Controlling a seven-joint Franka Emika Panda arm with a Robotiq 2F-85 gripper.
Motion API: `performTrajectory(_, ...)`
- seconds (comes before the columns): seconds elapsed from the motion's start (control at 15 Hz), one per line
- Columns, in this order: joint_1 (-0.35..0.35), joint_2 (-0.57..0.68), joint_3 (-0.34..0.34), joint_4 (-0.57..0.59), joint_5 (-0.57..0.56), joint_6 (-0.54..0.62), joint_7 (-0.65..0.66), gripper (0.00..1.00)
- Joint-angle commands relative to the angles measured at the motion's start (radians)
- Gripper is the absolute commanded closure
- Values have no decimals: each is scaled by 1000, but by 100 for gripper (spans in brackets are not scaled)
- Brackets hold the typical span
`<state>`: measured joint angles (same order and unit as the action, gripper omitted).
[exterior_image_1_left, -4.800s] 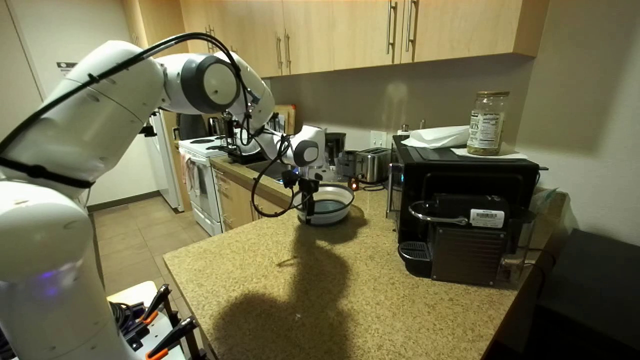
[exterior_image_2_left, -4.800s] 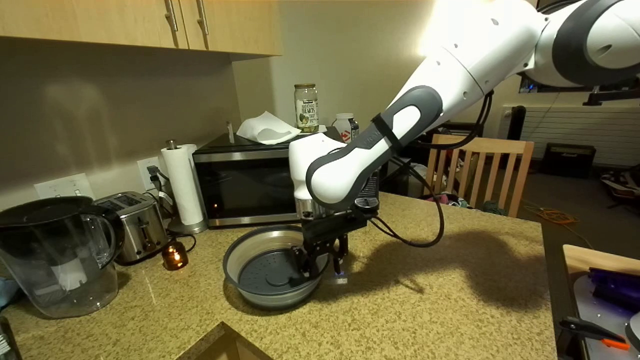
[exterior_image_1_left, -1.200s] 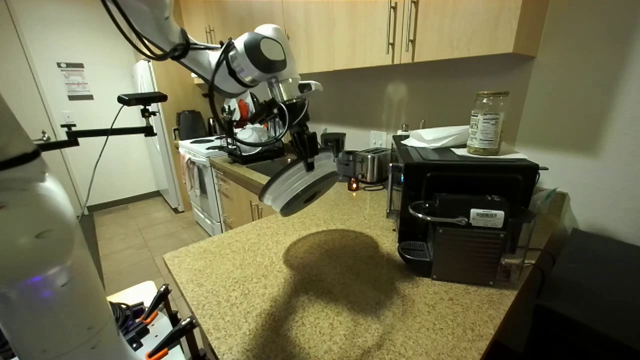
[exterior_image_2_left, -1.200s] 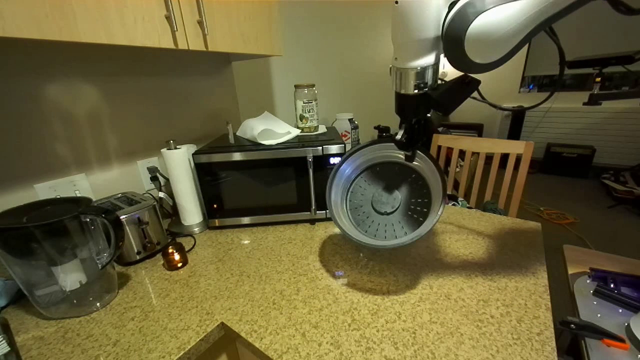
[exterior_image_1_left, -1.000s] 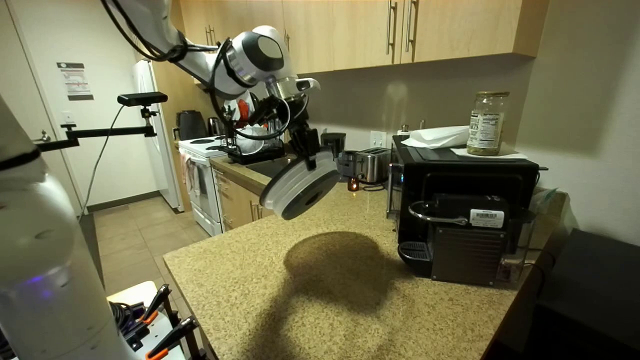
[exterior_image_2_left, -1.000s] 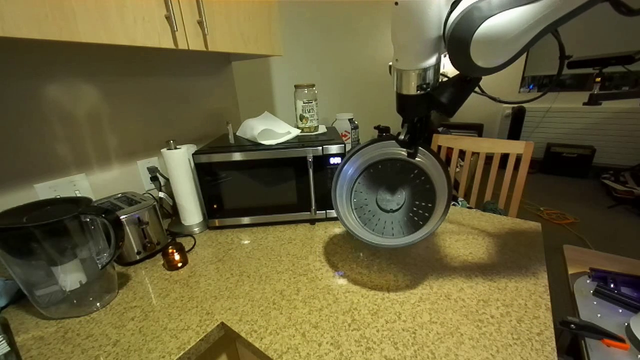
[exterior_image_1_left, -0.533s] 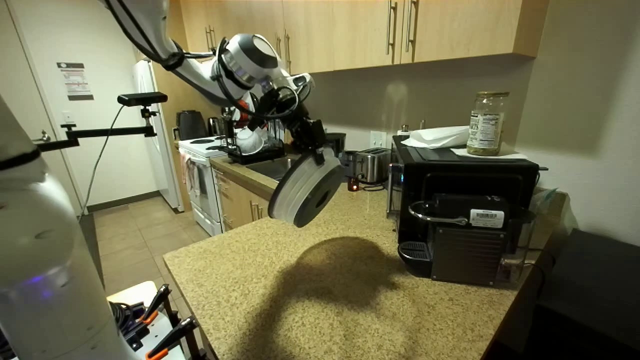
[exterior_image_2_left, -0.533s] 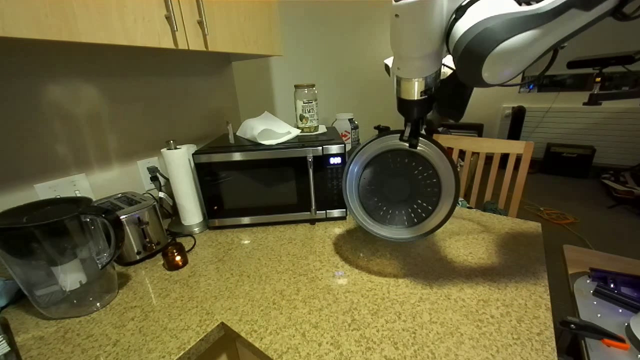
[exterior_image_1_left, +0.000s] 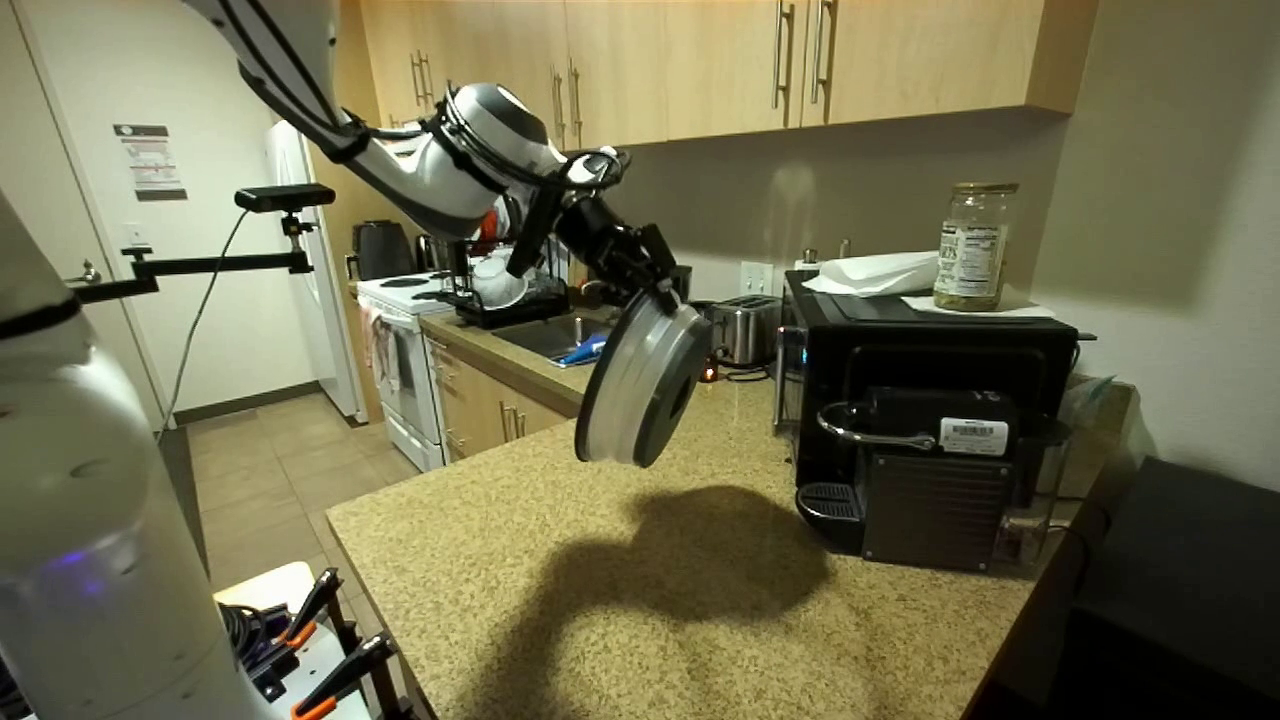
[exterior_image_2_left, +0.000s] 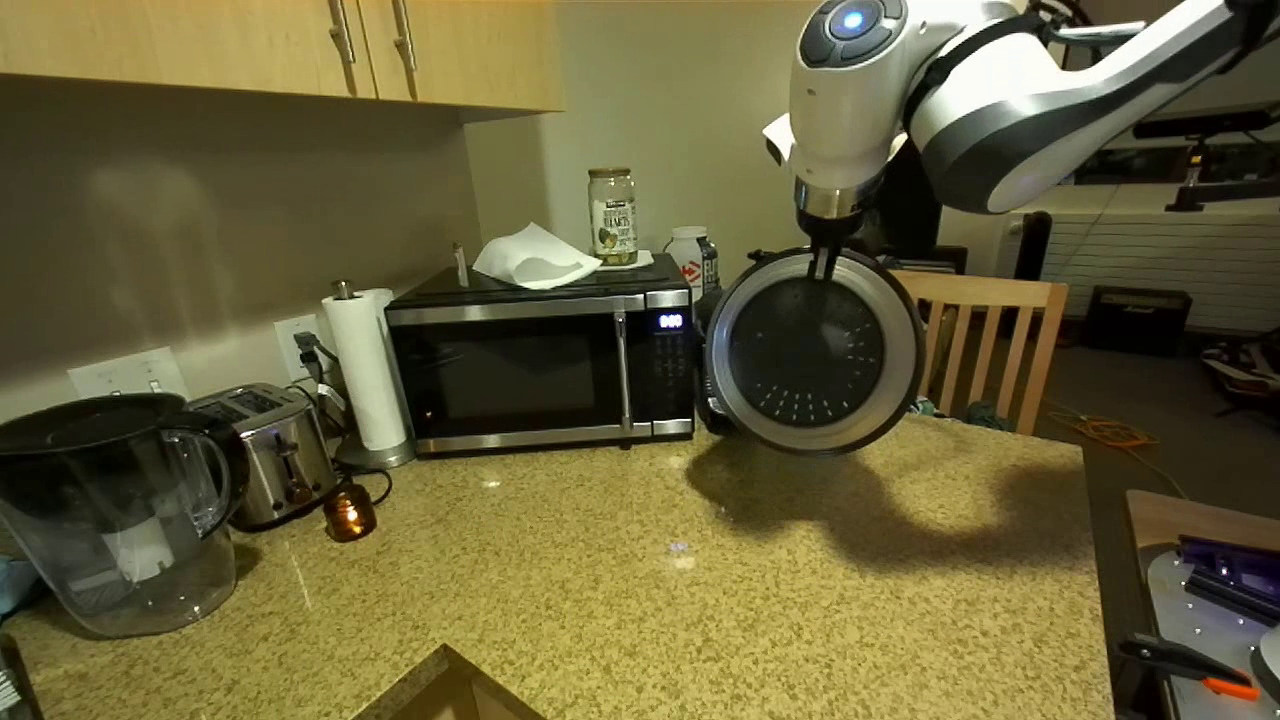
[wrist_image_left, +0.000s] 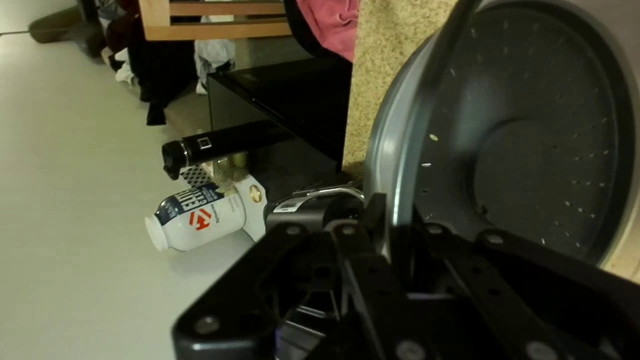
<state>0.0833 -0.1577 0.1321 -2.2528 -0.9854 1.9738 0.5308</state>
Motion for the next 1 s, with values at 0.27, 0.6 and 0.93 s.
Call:
performTrajectory(0.27, 21, -29, 27, -76, -281, -11, 107, 96)
performTrajectory(0.6, 58, -2, 44, -105, -311, -32, 211, 96)
performTrajectory(0.93, 79, 47, 50, -115, -282, -26, 316, 96)
